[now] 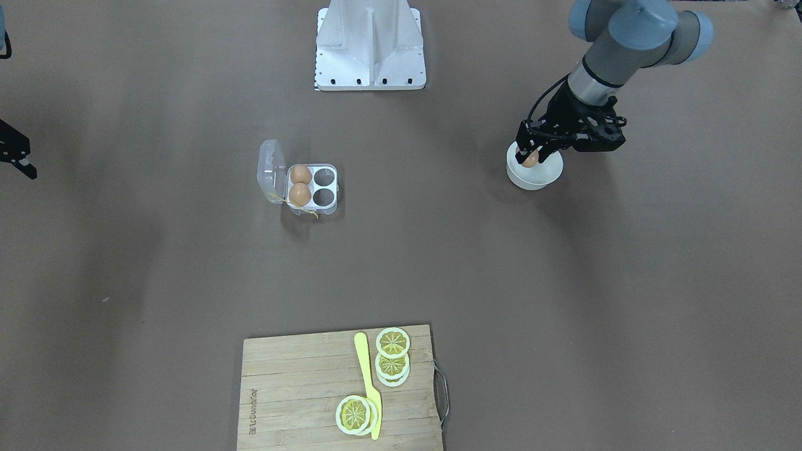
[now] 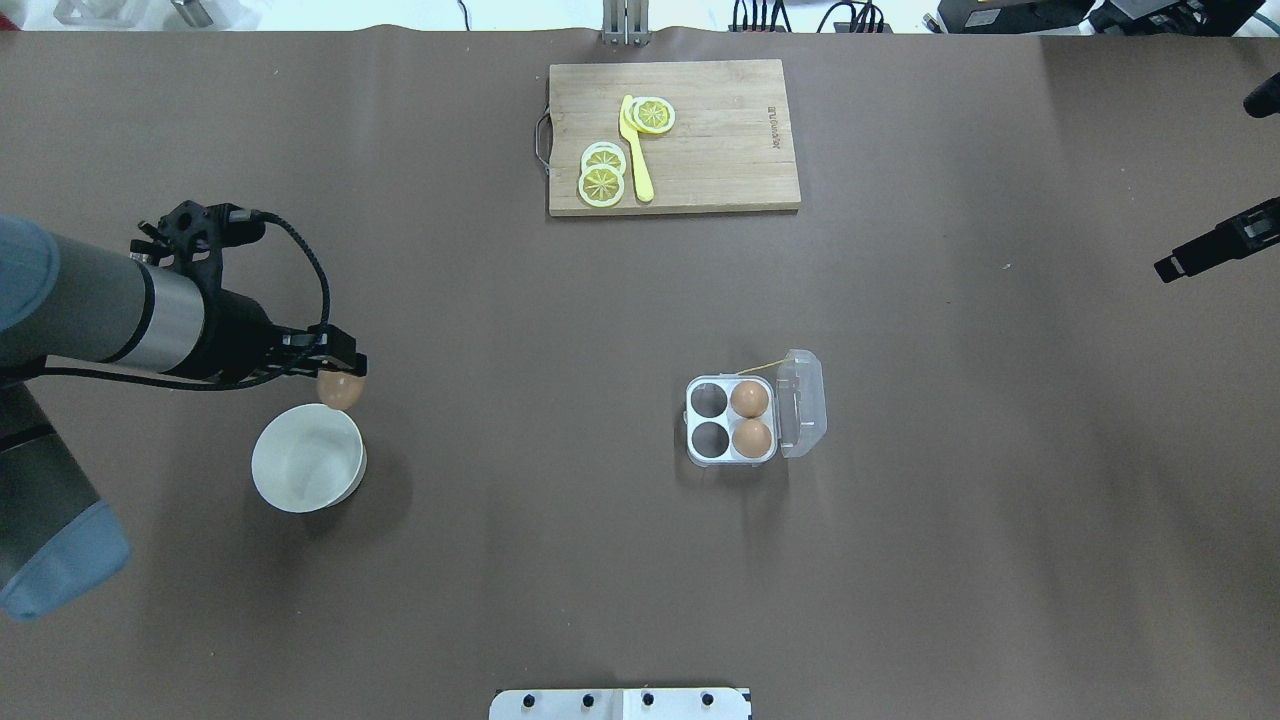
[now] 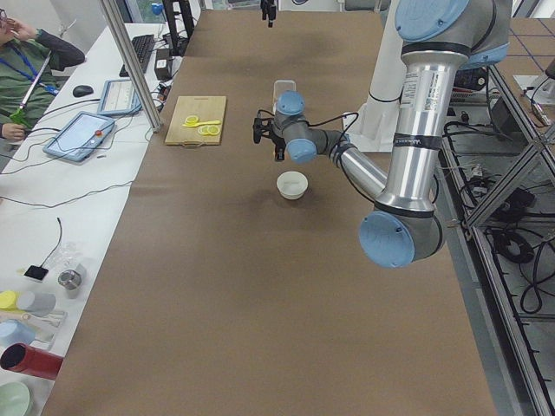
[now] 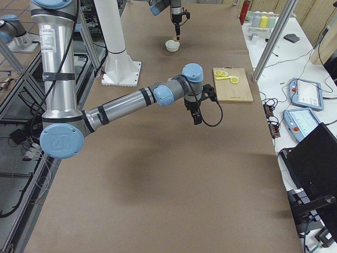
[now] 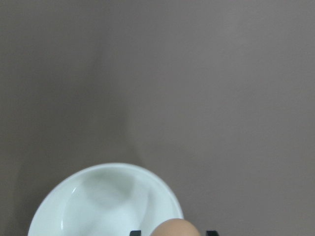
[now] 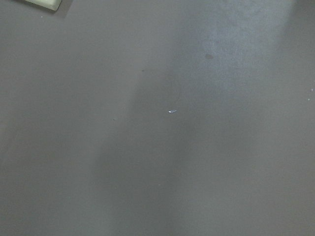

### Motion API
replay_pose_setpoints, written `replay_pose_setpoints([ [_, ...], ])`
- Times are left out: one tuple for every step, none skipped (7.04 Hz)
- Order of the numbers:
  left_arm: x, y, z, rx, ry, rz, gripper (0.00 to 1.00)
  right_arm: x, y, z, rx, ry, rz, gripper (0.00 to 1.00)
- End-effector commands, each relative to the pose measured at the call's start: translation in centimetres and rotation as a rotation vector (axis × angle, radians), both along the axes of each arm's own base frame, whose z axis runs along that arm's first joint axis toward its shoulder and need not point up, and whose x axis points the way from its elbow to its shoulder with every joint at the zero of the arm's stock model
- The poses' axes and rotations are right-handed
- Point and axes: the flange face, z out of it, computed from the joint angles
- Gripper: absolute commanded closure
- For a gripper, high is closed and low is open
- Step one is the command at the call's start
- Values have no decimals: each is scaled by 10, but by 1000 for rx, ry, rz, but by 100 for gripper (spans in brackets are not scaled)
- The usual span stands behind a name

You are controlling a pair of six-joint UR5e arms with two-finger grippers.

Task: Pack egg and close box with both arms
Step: 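Lift the egg with the left gripper and carry it to the egg box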

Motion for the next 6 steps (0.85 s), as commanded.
replay_pose_setpoints([
  [28,-25,-84,291,54,38,100,-1,-2,-4,7,-3,0,0],
  [46,-35,-109,338,61,9,100,-1,-2,-4,8,-1,1,0],
  [86,-20,-114,375,83,34,100,-1,-3,-4,9,-1,2,0],
  [116,-23,-100,480,115,41,100,-1,-4,-7,13,-2,3,1],
  [140,-24,-80,538,160,8,100,-1,-4,-8,16,-3,3,1],
  [175,-11,-72,619,171,-5,100,-1,-4,-8,16,-3,3,1],
])
